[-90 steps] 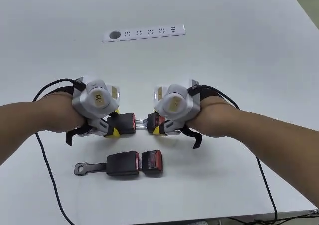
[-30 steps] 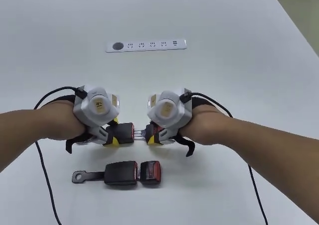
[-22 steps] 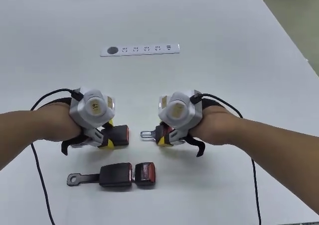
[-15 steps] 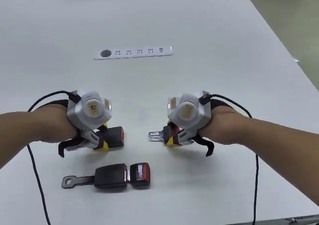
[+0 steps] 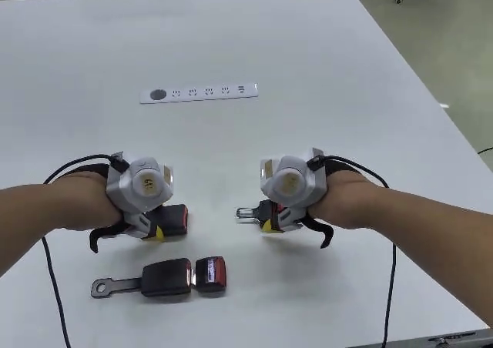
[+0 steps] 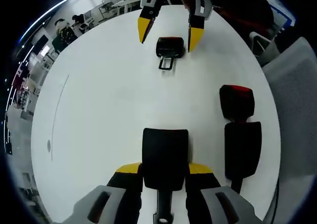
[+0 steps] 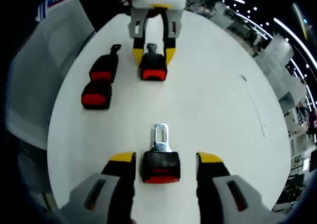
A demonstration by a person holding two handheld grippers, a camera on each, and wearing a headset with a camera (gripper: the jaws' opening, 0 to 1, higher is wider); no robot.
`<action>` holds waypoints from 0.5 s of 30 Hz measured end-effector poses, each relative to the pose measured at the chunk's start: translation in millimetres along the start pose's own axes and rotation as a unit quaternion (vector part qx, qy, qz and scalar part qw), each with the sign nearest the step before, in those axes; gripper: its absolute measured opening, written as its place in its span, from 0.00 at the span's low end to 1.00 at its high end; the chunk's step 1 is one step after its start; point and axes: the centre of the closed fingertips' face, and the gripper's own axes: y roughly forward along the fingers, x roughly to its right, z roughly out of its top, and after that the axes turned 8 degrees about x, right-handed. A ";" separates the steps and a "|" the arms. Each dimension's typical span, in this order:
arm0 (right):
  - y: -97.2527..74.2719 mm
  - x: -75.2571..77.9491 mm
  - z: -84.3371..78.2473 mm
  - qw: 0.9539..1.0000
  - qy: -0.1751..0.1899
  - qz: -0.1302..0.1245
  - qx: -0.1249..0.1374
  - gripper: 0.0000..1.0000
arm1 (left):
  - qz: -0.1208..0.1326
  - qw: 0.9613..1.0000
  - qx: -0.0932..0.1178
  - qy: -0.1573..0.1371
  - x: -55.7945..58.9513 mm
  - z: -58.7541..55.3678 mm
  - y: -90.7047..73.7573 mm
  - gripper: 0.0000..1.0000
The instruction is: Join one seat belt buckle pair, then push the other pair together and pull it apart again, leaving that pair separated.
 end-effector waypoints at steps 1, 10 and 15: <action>-1.3 0.4 2.1 1.000 0.004 -0.004 0.006 0.53 | 0.004 1.000 0.000 0.004 0.3 -1.4 -0.9 0.34; -27.2 -6.8 25.9 0.993 0.079 -0.053 0.076 0.62 | 0.083 0.992 0.070 -0.057 -2.2 -9.9 -50.9 0.52; -43.9 -17.6 34.1 0.985 0.112 -0.072 0.110 0.69 | 0.113 0.984 0.107 -0.087 19.7 -20.3 -87.5 0.58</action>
